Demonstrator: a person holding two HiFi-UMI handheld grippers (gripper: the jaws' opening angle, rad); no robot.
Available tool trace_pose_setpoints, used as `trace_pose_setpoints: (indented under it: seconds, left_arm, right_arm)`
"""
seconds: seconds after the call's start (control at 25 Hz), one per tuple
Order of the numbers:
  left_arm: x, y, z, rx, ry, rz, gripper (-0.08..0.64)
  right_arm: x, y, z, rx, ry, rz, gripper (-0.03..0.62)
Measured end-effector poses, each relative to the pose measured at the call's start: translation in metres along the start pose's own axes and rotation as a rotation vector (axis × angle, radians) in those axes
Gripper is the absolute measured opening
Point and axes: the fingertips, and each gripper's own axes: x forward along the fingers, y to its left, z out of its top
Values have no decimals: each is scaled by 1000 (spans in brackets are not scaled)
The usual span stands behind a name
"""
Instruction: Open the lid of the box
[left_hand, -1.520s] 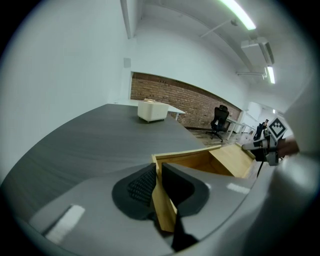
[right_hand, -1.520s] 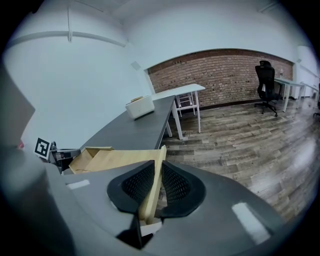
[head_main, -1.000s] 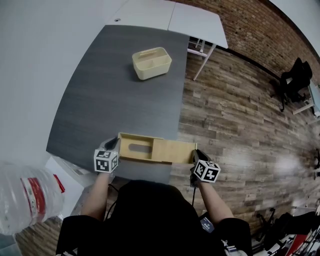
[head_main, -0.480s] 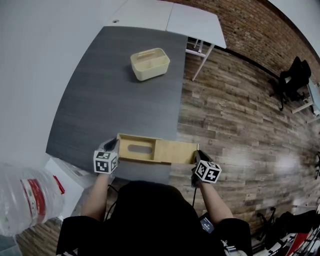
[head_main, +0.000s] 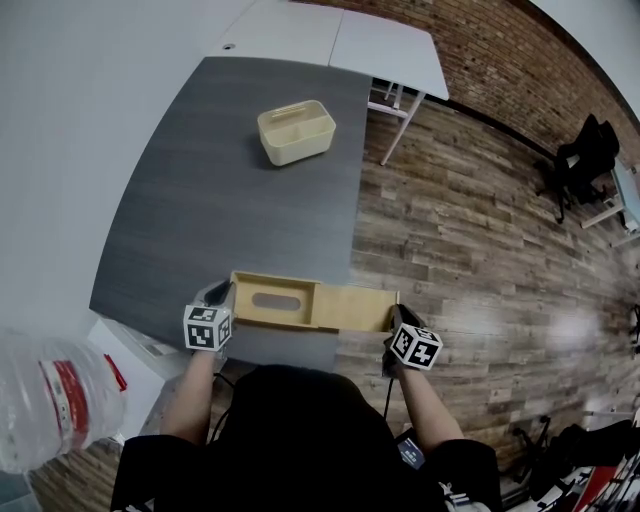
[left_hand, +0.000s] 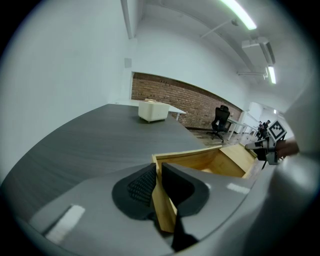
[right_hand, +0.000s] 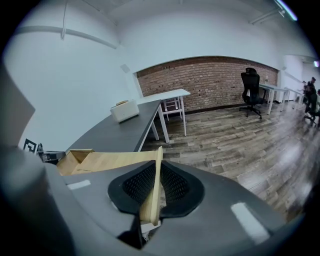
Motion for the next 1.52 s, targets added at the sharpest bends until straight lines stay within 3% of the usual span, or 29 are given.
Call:
trace_pose_setpoints:
  seconds: [0.48,0.64,0.8,0.88,1.0,1.12,1.24,1.4,1.52]
  left_arm:
    - [-1,1,0,-7,-11,14,35]
    - [-1,2,0,-5,-12,26,34]
    - [-2,3,1,-4,-22,52,37]
    - [-13,4,10,-20,-77,91,54]
    - [-48,-1,43,-69,-261,123,54]
    - [-82,-24,64,-110,-416,71,54]
    - [-104,-56,68,-118,-497,-22,48]
    - [-120,-85,62,-88,-526,-152,0]
    - [-127,-99,55,-95,-533,-230,0]
  right_arm:
    - [2,3,-1,-14,-8,22,43]
    - [1,7,2,-26,-18,57,73]
    - [-5,11,9,-66,-58,69,150]
    - [-15,13,17,-112,-110,63,163]
    - [-34,25,36,-194,-220,90,158]
    - [-52,44,48,-263,-315,153,145]
    - [-68,63,54,-274,-383,211,113]
    - [-91,96,46,-347,-431,271,20]
    - [-109,110,36,-396,-448,280,3]
